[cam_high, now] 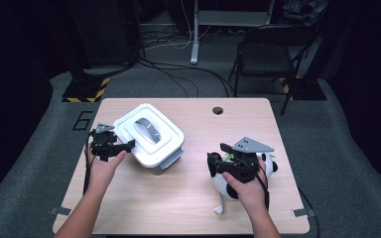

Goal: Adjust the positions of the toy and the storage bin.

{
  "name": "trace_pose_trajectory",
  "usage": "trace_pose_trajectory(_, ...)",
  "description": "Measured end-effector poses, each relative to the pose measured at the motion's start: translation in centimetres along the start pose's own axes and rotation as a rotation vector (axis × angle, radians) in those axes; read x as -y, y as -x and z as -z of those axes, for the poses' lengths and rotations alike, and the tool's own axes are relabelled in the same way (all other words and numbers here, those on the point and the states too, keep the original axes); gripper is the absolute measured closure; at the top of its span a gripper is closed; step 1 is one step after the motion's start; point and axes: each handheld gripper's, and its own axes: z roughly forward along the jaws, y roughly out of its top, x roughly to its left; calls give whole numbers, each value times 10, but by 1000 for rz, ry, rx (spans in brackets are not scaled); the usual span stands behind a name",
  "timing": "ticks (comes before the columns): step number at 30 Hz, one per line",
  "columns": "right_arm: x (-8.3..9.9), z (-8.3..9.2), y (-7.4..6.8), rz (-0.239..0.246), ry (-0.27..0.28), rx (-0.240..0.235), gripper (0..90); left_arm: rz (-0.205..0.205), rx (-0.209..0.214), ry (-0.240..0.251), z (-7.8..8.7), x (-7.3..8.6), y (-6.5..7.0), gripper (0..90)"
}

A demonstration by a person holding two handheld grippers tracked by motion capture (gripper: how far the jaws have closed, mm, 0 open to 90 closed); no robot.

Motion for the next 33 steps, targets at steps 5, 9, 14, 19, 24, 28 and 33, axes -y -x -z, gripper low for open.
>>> trace_pose_trajectory(5, 1, 3, 3, -7, 6, 7, 408, -11, -3, 0, 5, -1, -12, 309)
trace_pose_trajectory(9, 2, 4, 8, -20, 6, 17, 408, -22, 0, -11, 9, -2, -19, 365)
trace_pose_trajectory(14, 3, 7, 12, -35, 13, 29, 408, -20, 45, -2, 10, -2, -19, 509)
trace_pose_trajectory(19, 3, 10, 15, -45, 25, 36, 408, -2, 56, 20, 8, -1, -17, 526)
trace_pose_trajectory(24, 4, 12, 18, -55, 28, 43, 408, -7, 50, 30, 7, 0, -14, 545)
trace_pose_trajectory(28, 5, 12, 20, -63, 34, 49, 408, -31, 88, 43, 7, -1, -11, 599)
trace_pose_trajectory(33, 6, 13, 20, -66, 32, 51, 408, -55, 156, 41, 5, -2, -6, 647)
